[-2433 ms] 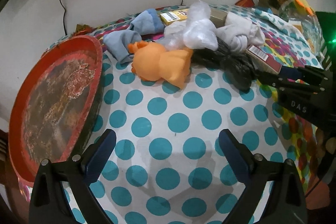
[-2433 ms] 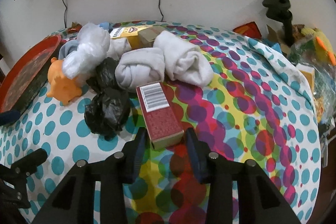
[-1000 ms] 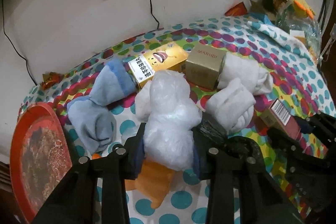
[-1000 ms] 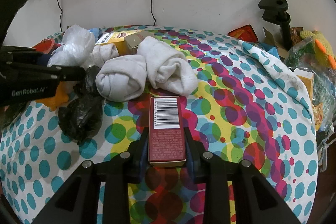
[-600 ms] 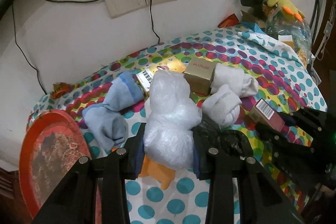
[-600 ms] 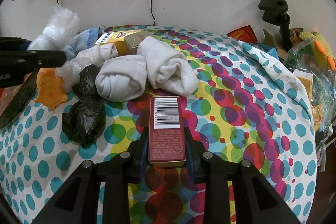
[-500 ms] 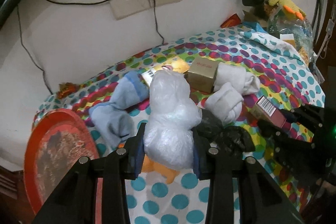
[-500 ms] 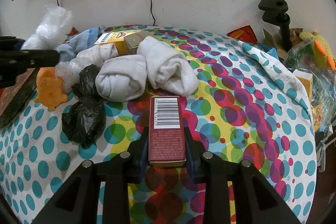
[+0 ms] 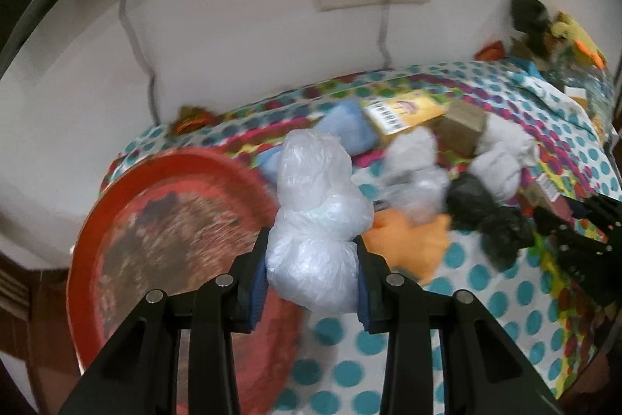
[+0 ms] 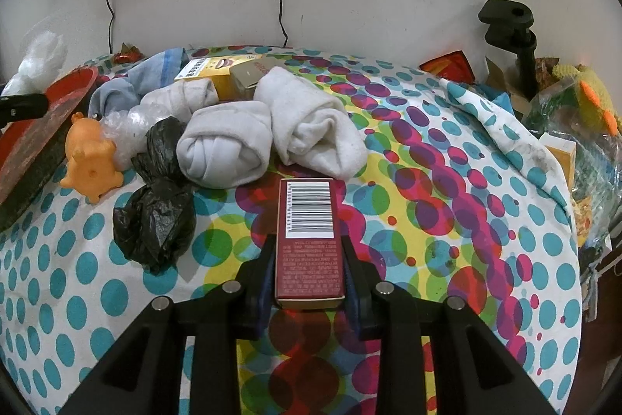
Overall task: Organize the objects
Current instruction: 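Carry the clear plastic bundle onto the red tray and open the left gripper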
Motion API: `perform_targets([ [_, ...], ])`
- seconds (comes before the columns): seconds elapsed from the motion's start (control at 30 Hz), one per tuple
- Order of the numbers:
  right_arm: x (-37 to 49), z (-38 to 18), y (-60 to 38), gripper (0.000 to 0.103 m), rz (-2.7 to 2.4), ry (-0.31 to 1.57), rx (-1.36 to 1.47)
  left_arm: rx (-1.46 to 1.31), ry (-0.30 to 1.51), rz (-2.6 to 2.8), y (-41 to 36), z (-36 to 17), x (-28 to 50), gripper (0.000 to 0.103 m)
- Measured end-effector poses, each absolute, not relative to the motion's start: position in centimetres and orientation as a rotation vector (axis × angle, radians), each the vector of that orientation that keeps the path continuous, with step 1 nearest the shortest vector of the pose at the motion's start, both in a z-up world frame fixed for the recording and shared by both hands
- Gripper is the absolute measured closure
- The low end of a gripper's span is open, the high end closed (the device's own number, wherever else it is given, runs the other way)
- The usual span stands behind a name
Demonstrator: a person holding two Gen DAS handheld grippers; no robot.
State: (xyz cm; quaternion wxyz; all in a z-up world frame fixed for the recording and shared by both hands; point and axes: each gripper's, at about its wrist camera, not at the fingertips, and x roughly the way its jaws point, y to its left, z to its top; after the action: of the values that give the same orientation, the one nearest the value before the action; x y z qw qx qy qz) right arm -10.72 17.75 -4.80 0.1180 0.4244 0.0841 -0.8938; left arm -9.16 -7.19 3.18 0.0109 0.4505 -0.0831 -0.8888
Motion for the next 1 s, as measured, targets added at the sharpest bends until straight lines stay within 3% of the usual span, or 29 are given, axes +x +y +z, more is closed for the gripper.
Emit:
perform_targets([
  [0.67, -10.4, -4.9, 17.0, 0.072, -2.632, 0.316, 1.237, 1.389, -0.040, -2.487, -24.0, 0.7, -7.0, 0.069],
  [1.0, -10.4, -4.8, 16.9, 0.072, -2.635, 0.326, 1.237, 1.382, -0.001, -2.402, -28.7, -0.7, -6.4, 0.069],
])
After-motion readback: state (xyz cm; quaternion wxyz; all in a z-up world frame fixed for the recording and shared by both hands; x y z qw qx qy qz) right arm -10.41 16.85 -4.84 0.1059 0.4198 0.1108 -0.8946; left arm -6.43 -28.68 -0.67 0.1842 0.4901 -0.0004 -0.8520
